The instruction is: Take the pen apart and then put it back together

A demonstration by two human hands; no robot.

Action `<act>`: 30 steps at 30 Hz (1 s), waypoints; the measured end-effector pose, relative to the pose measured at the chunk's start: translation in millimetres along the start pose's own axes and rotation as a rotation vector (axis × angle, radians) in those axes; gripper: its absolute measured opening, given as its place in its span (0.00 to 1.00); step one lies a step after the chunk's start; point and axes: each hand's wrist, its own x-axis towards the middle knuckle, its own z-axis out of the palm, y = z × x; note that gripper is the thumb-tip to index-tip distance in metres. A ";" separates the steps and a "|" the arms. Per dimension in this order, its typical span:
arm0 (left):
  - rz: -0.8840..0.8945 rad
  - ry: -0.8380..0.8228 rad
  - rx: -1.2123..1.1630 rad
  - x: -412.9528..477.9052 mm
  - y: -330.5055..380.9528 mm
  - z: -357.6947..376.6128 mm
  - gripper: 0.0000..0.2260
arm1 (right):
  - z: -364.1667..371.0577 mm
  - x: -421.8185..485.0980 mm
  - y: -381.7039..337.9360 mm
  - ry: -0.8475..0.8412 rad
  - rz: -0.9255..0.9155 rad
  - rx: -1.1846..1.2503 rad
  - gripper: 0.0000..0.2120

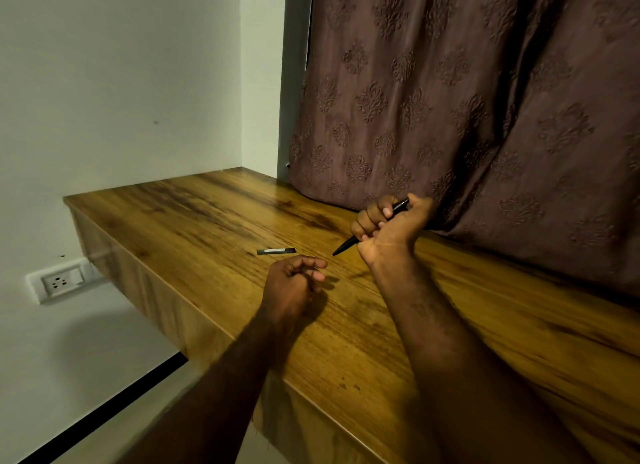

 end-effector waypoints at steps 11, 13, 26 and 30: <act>0.073 0.007 0.075 -1.6 3.8 0.4 0.18 | 0.2 1.1 -1.5 0.086 -0.003 0.013 0.22; 0.081 0.016 0.082 -0.4 3.1 0.7 0.18 | 0.0 1.2 -1.3 0.090 -0.003 0.009 0.21; 0.081 -0.001 0.042 -0.9 1.4 0.7 0.17 | 0.4 0.7 0.3 0.099 0.002 0.029 0.23; 0.093 -0.015 0.064 1.5 0.4 -2.7 0.18 | -1.0 2.0 -0.3 0.093 0.014 0.035 0.23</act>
